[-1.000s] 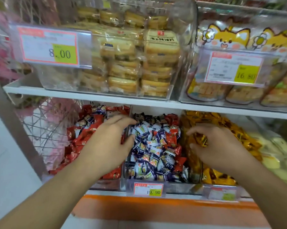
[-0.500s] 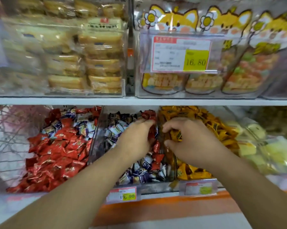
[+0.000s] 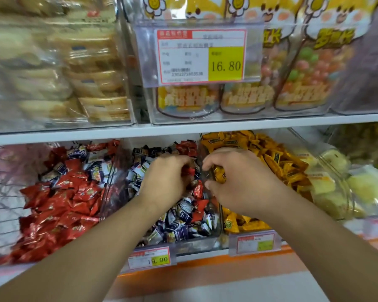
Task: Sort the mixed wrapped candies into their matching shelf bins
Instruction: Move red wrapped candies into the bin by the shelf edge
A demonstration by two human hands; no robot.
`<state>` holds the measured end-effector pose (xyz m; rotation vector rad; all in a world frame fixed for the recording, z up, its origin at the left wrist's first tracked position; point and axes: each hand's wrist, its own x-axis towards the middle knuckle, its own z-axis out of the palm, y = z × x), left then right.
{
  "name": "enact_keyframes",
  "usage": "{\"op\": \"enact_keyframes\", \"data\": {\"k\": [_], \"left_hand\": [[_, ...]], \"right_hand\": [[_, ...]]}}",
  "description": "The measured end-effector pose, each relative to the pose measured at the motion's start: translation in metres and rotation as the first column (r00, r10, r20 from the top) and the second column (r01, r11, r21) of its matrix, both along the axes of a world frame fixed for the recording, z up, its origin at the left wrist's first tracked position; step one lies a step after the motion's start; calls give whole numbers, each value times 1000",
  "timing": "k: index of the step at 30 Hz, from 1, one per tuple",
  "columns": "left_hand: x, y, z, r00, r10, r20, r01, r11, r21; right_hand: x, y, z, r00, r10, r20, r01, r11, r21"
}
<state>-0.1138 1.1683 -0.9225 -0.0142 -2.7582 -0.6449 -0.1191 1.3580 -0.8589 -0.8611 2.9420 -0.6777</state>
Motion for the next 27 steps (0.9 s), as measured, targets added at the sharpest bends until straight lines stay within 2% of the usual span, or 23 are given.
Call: {"op": "enact_keyframes", "data": {"k": [4, 8, 11, 14, 16, 18, 20, 22, 24, 27], "left_hand": [[30, 0, 27, 997, 72, 22, -75, 968, 240], [75, -16, 54, 990, 138, 43, -144, 933, 329], [103, -44, 72, 969, 248, -2, -242, 944, 225], [117, -80, 76, 924, 381, -39, -380, 925, 26], [120, -99, 71, 903, 431, -4, -430, 901, -62], [122, -106, 64, 931, 362, 41, -358, 930, -90], [122, -104, 58, 977, 205, 62, -199, 975, -96], [119, -100, 50, 991, 85, 104, -76, 993, -86], [116, -98, 41, 984, 41, 174, -30, 997, -67], [114, -99, 32, 975, 39, 217, -19, 995, -96]], "right_hand": [[2, -1, 1, 1000, -4, -11, 4, 1000, 14], [4, -4, 0, 1000, 7, -27, -6, 1000, 24], [5, -6, -3, 1000, 4, -29, -3, 1000, 28], [7, -8, -4, 998, 14, -59, -12, 1000, 28], [10, -11, -3, 996, 14, -86, -9, 998, 60], [13, -17, -1, 989, 13, -145, 1, 995, 100], [18, -31, -1, 973, 59, -223, -23, 987, 160], [22, -50, -3, 963, 130, -237, -80, 975, 209], [22, -70, -9, 975, 152, -159, -116, 970, 213], [12, -90, -22, 995, 96, 0, -94, 976, 199]]}}
